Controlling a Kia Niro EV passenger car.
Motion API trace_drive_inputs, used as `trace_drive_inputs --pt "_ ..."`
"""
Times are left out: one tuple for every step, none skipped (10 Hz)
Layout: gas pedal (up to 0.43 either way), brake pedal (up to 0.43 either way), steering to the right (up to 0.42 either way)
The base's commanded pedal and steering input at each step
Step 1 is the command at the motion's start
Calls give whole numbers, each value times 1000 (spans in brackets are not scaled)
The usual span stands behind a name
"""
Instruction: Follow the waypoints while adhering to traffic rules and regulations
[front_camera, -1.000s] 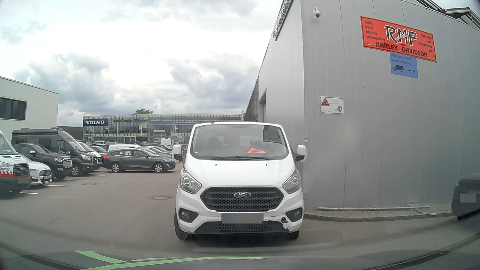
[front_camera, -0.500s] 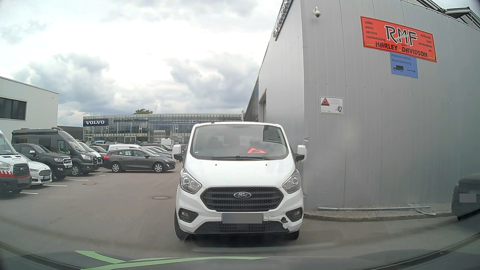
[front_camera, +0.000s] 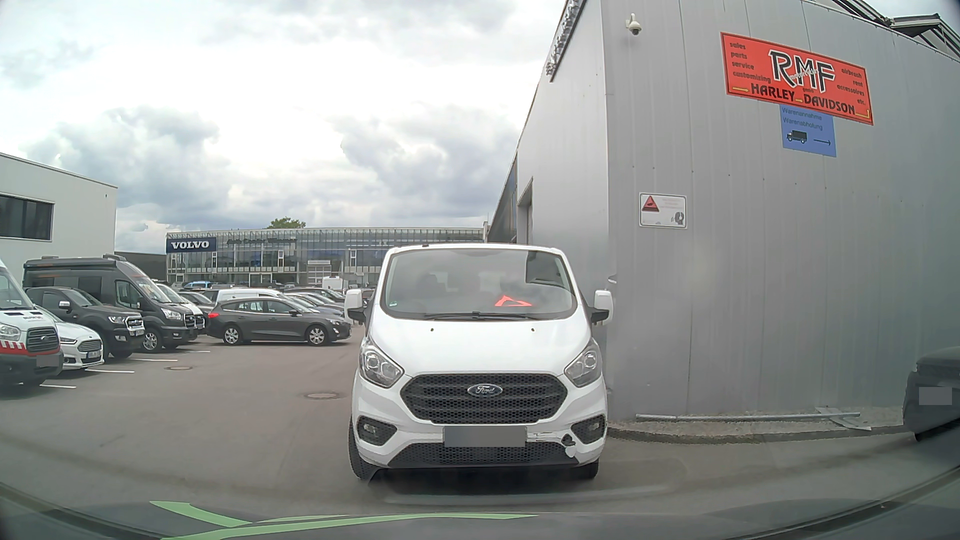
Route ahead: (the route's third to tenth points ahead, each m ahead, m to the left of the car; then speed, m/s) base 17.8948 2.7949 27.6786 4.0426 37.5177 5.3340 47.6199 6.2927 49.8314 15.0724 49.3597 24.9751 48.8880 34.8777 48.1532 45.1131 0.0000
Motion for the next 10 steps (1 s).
trace_drive_inputs --pt "0 457 -462" --pt "0 457 -463" --pt "0 457 -462" --pt "0 457 -462" --pt "0 457 -462" --pt "0 457 -462" --pt "0 457 -462" --pt "0 457 -462" --pt "0 457 -463" --pt "0 457 -462"
